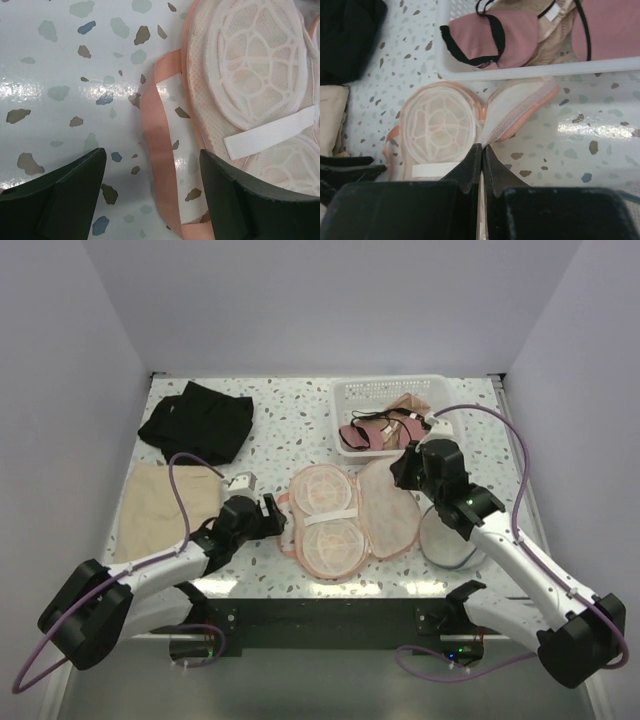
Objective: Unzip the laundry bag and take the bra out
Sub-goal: Close the laundry bag at the center of the board.
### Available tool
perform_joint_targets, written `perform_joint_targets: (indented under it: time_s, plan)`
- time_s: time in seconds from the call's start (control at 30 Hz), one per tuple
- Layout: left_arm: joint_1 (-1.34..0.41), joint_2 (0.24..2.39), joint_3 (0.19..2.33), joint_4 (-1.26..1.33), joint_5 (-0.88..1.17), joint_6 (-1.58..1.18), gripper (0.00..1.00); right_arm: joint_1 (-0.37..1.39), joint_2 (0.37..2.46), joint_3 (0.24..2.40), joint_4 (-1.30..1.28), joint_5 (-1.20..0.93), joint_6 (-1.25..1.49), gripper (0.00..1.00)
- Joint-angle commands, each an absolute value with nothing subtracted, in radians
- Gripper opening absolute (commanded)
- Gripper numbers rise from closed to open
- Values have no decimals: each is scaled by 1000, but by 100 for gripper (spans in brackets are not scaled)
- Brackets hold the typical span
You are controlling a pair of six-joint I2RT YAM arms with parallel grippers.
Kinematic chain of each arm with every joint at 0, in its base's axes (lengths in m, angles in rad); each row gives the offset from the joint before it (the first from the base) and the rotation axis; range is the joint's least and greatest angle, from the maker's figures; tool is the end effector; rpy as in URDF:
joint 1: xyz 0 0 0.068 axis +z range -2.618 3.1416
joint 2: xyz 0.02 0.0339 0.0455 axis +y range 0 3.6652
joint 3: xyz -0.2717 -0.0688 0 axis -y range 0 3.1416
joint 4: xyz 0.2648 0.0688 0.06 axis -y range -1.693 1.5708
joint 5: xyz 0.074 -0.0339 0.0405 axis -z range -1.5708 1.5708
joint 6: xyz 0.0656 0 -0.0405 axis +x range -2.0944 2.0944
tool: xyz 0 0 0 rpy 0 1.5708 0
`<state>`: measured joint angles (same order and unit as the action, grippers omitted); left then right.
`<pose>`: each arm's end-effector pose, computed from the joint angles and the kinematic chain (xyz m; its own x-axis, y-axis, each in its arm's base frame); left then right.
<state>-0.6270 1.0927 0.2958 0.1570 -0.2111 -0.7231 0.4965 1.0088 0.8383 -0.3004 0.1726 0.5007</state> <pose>0.1974 -0.1260 0.1248 -0.6521 -0.3265 -0.6842 0.0081 0.8994 -0.4370 0.2427 0.1187 0.2947 -0.5106 0.2612 -0.8192 -0.1021 0.9276 0.3594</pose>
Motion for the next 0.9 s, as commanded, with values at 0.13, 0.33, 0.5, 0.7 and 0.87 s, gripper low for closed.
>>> perform_joint_targets:
  time_s: [0.13, 0.33, 0.5, 0.7, 0.87]
  plan:
    - [-640, 1123, 388, 230, -244, -707, 81, 495, 1107, 881, -78, -230, 439, 0]
    - [-640, 1134, 393, 232, -239, -706, 81, 551, 1189, 864, 64, -383, 442, 0]
    - [-640, 1131, 390, 219, -247, -707, 81, 607, 1239, 870, 80, -429, 416, 0]
    - [-640, 1108, 391, 192, -268, -706, 81, 693, 1324, 853, 101, -433, 402, 0]
    - [-640, 1054, 393, 131, -346, -710, 81, 747, 1429, 853, 138, -423, 406, 0]
